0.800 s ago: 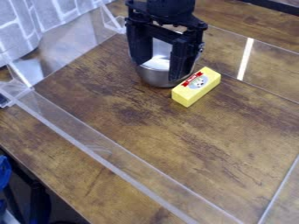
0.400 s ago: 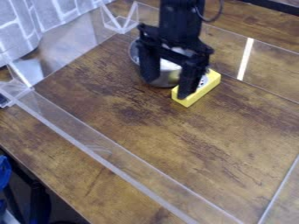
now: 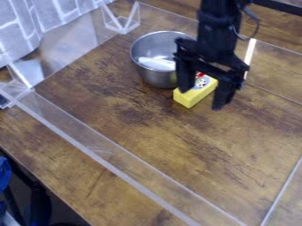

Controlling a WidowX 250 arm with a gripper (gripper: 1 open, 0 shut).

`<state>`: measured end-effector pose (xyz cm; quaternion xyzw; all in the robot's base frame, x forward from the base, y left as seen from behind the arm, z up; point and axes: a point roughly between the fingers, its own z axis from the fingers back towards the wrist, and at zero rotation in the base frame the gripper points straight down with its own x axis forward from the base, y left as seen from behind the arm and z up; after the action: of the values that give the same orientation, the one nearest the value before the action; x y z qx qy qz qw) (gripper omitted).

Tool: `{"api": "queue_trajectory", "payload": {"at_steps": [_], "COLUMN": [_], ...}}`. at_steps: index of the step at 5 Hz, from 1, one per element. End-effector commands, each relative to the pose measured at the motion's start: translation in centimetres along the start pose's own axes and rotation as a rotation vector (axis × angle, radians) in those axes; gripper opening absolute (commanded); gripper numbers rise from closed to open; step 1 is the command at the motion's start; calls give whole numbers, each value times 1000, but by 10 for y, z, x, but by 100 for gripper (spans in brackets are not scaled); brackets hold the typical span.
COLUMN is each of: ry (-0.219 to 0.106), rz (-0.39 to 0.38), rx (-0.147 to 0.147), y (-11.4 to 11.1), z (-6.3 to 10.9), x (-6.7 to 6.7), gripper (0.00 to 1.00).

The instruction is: Move the yellow butter to the right side of the table

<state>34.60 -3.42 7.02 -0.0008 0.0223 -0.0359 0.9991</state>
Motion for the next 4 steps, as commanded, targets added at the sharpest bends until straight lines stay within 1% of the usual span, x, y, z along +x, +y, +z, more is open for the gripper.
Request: {"api": "queue_trajectory", "payload": {"at_steps": [1,2,3,4], "ry": [-103,-143,-174,-171], "rz": [-13,-9,-28,-36], "rx": [-2,-8,-15,-11], "y": [7,17,18,16], "z": [37,56,43,27], "x": [-3,-14,1,12], "gripper": [100,100,100,100]}}
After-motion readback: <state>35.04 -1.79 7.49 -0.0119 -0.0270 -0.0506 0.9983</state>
